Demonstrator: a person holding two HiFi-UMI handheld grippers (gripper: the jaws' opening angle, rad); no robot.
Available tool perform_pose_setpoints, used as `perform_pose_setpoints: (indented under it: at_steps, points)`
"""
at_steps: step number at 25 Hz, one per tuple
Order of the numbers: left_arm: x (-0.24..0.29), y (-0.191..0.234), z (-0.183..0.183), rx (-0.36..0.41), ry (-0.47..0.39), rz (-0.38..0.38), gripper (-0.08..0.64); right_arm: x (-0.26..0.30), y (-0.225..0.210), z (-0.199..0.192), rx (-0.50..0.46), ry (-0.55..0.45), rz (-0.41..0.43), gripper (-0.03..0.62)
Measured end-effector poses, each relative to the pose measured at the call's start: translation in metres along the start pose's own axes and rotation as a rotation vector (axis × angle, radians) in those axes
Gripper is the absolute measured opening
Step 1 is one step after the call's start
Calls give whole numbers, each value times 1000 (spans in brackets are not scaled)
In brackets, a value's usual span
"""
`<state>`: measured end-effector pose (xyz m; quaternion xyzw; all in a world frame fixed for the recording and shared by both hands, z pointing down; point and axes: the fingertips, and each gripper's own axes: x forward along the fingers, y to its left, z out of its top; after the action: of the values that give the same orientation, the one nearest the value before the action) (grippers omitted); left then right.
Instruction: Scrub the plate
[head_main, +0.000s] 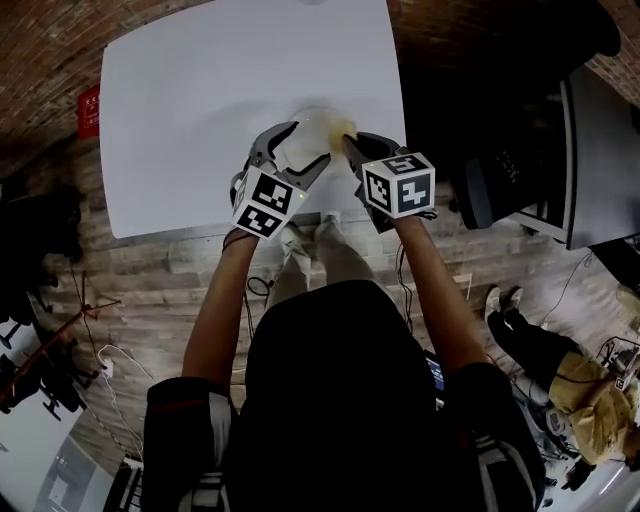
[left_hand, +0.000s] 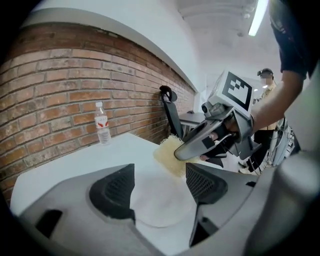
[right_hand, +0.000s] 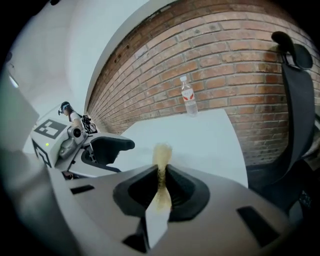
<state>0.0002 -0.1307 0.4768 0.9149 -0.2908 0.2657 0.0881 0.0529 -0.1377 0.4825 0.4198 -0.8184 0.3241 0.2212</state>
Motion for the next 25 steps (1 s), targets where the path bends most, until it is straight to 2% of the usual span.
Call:
perform_pose_setpoints:
  at_steps: [7,11,14,17,21,25]
  points:
    - [-54,10,50,7,-113,58,215,-19,33,34,-41,-71,-8,41]
    - [-88,17,78,-64,-229,96,153,-38,58,61,-72,-141,-7,41]
    - [-114,21,93,-90,-272,125,88,-52,80,81,-100,-197,-4,41]
    - [-133,19,106,-69,-291,137,66,-66,102,99,-137,-244,-4,41]
    - [-160,17,120,9,-311,169,46,-82,127,114,-175,-305,-9,41]
    - [-185,13,123,23,-335,171,29,-93,150,119,-193,-347,-12,41]
